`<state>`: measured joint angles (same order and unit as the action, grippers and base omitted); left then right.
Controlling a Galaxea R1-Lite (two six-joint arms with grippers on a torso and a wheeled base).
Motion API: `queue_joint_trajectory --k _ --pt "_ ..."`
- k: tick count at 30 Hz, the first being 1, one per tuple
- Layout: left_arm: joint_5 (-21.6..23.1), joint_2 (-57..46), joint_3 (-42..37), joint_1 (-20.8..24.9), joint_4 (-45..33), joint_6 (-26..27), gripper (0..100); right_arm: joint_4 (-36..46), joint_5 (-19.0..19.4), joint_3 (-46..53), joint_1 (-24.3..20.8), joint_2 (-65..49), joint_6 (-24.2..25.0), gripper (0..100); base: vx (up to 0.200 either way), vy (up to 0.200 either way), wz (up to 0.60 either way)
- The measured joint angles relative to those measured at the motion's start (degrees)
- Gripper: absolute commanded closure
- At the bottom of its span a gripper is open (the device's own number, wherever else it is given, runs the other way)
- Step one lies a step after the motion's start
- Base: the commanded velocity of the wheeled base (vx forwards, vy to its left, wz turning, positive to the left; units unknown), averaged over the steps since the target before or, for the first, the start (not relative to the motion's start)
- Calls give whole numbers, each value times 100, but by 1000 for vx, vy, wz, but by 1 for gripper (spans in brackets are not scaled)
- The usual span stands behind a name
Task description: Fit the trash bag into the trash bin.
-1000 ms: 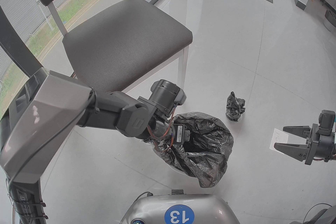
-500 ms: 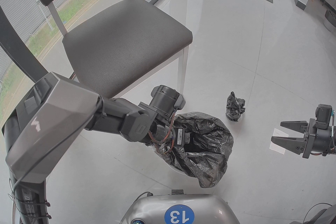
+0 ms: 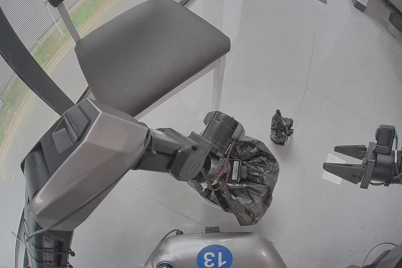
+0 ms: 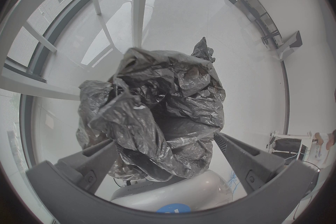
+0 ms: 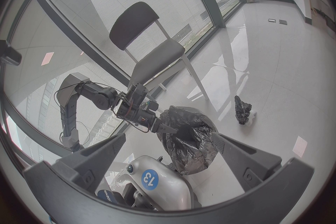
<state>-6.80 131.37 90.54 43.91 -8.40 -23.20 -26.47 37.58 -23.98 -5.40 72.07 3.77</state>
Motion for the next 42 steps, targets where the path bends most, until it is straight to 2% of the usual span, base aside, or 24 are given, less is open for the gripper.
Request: queue_joint_trajectory --k 2,3,16,21,22,42 --pt "-9 41 6 35 20 -4 0 -5 0 6 6 1 2 0 0 0 0" --pt "-9 57 11 40 17 -1 100 -2 0 9 9 1 2 0 0 0 0" --pt "-179 155 -2 116 -41 5 100 2 27 -35 61 9 20 0 0 0 0" --pt "-200 99 -27 107 -46 -197 100 4 24 -38 83 9 20 0 0 0 0" --pt "-200 83 -30 107 -51 -212 0 4 27 -46 83 9 20 0 0 0 0" --pt "-269 132 -55 280 -20 -189 0 4 45 -66 77 -5 20 0 0 0 0"
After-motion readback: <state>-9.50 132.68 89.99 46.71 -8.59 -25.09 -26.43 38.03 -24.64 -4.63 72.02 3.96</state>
